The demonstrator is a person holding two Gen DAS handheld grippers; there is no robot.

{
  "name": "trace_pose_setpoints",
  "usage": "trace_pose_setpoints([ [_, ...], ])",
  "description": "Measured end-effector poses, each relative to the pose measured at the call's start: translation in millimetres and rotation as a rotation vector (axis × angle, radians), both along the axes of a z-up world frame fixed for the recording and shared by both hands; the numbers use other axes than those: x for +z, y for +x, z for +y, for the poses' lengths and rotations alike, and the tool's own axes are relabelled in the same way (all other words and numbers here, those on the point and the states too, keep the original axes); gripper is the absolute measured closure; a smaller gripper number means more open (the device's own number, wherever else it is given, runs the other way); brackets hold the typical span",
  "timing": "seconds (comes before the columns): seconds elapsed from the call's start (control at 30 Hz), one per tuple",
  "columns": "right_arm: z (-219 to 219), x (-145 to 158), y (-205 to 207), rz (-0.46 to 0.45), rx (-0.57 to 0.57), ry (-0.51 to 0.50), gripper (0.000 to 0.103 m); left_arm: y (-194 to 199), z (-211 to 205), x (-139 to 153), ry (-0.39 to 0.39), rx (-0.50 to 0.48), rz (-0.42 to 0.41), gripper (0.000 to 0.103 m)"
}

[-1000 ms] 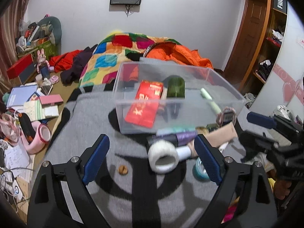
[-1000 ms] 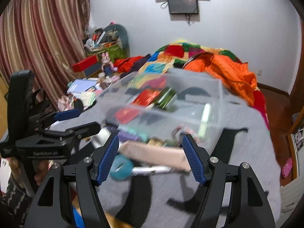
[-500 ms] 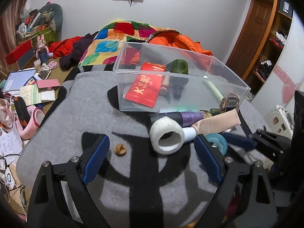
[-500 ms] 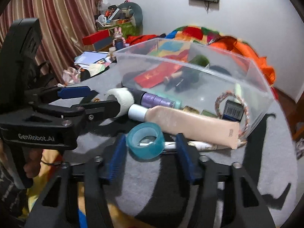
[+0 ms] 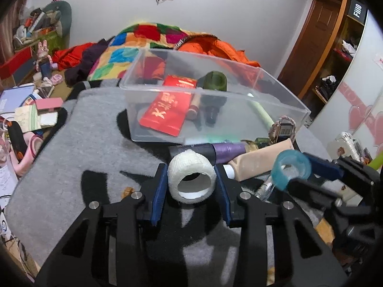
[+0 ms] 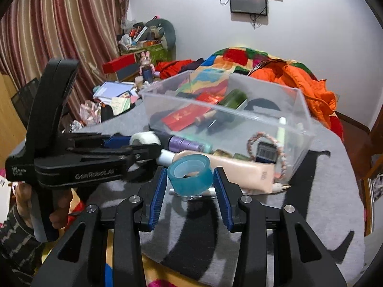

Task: Organize objects
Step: 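Grasp the white tape roll with the left gripper while the right grasps the blue tape roll, then carry both tape rolls over the clear box and release them inside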

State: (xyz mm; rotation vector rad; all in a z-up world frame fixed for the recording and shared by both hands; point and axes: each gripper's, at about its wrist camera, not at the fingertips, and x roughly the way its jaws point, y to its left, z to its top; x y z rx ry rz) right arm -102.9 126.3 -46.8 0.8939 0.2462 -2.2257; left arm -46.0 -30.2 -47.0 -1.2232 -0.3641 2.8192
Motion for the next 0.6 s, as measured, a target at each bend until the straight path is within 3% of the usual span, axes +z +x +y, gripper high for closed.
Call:
trace_pose_setpoints([
  [0.6,29.7,43.4,-30.2,0.056,-0.127,-0.100,0.066,9.4,2.2,60.3,-0.031,0.009,0.154,0.064],
])
